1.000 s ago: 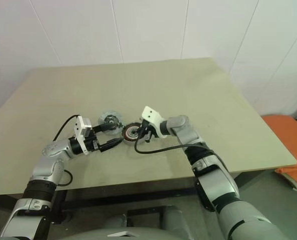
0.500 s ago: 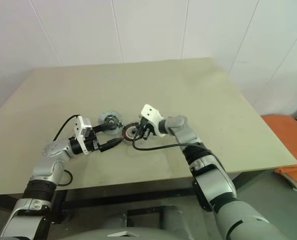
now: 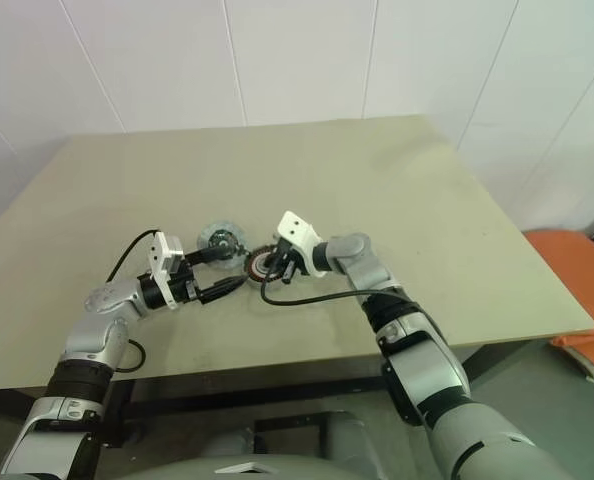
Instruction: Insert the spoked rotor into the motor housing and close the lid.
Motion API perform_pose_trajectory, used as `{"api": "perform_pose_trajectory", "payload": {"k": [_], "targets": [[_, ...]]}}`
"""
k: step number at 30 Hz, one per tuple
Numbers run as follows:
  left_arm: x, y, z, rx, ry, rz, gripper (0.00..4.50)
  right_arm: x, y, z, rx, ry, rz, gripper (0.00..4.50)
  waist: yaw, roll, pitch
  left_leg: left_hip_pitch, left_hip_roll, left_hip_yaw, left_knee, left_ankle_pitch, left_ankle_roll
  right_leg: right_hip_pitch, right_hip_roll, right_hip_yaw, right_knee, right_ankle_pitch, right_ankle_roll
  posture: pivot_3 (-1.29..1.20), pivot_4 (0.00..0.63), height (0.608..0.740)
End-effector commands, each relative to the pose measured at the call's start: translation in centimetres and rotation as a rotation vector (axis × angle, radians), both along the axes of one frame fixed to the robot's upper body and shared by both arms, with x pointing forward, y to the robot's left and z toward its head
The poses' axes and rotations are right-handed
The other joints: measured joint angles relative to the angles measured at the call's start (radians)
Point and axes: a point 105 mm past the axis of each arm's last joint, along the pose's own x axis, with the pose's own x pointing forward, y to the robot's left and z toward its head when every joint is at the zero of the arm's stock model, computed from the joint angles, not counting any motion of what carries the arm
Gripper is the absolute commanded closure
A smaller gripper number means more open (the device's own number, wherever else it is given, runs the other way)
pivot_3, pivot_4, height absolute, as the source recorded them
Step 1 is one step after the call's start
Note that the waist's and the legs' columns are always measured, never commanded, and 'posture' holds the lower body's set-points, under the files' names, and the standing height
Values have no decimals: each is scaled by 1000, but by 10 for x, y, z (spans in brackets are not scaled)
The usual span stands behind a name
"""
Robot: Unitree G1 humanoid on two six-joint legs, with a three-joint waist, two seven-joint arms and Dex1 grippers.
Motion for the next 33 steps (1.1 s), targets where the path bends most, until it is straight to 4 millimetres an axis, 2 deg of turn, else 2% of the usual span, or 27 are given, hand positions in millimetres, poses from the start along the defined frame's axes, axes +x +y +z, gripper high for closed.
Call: {"api": "perform_pose_trajectory", "payload": {"k": [1, 10, 16, 19, 25, 33], "targets": [[3, -3, 10, -2, -42, -12, 0, 8, 6, 12, -6, -109, -14, 4457, 0, 0, 0, 0, 0, 0, 0, 0, 0, 0, 0, 0, 0, 0, 0, 0, 0, 740], [3, -2, 9, 1, -41, -11, 0, 12, 5, 7, -32, -146, -38, 4457, 0, 0, 0, 0, 0, 0, 0, 0, 0, 0, 0, 0, 0, 0, 0, 0, 0, 740], [3, -3, 8, 3, -40, -12, 0, 18, 14, 36, 151, -123, -75, 4457, 0, 0, 0, 0, 0, 0, 0, 0, 0, 0, 0, 0, 0, 0, 0, 0, 0, 740], [3, -4, 8, 5, -39, -13, 0, 17, 16, 43, 201, -94, -65, 4457, 0, 0, 0, 0, 0, 0, 0, 0, 0, 0, 0, 0, 0, 0, 0, 0, 0, 740], [3, -4, 8, 5, -38, -14, 0, 1, 17, 26, 136, -32, 16, 4457, 0, 0, 0, 0, 0, 0, 0, 0, 0, 0, 0, 0, 0, 0, 0, 0, 0, 740], [2, -4, 7, 7, -37, -14, 0, -9, 14, 5, 25, -5, 57, 4457, 0, 0, 0, 0, 0, 0, 0, 0, 0, 0, 0, 0, 0, 0, 0, 0, 0, 740]]}}
